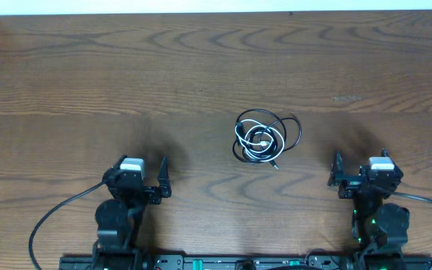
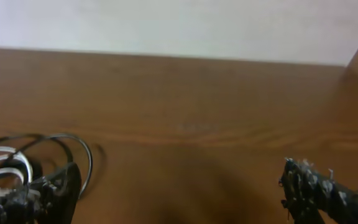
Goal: Untangle cables
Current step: 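Move the left gripper to the cable bundle and grasp the cables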
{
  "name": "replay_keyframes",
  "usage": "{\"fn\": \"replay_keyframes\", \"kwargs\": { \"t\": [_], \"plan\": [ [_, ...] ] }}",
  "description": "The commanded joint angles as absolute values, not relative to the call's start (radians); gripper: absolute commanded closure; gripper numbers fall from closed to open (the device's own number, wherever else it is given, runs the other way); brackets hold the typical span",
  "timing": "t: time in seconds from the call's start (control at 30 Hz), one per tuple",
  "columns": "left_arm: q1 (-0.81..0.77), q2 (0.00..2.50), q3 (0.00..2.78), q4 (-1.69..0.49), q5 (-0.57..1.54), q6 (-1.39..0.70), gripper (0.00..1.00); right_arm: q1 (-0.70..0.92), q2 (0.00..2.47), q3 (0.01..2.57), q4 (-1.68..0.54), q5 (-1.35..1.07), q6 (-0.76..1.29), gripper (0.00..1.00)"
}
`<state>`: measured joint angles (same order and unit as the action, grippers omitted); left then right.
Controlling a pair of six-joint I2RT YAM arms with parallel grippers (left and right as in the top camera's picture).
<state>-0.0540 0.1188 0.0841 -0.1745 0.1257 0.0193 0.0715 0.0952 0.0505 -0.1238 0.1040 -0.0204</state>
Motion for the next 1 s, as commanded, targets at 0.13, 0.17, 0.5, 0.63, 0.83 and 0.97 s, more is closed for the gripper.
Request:
{"fn": "replay_keyframes", "kwargs": {
  "t": [0.13,0.17,0.5,0.63,0.83,0.97],
  "plan": [
    [-0.05,0.386,0.27,-0.239,0.15,-0.051,0.02,0.076,0.336,0.22,-0.154,0.121,0.004,0.01],
    [-0.05,0.424,0.295,-0.25,0.151,-0.051,0.02,0.076,0.381,0.242,-0.154,0.121,0.004,0.01],
    [-0.05,0.841,0.586,-0.394,0.359,-0.102,0.02,0.076,0.8,0.475,-0.253,0.012,0.003,0.01],
    [-0.05,0.918,0.681,-0.587,0.38,-0.195,0.02,0.076,0.901,0.573,-0.31,-0.101,0.004,0.01],
    [-0.05,0.922,0.682,-0.649,0.331,-0.235,0.02,0.076,0.905,0.58,-0.239,-0.353,0.004,0.01],
    [-0.05,0.929,0.682,-0.567,0.331,-0.251,0.02,0.076,0.905,0.58,-0.169,-0.467,0.004,0.01]
  ]
}}
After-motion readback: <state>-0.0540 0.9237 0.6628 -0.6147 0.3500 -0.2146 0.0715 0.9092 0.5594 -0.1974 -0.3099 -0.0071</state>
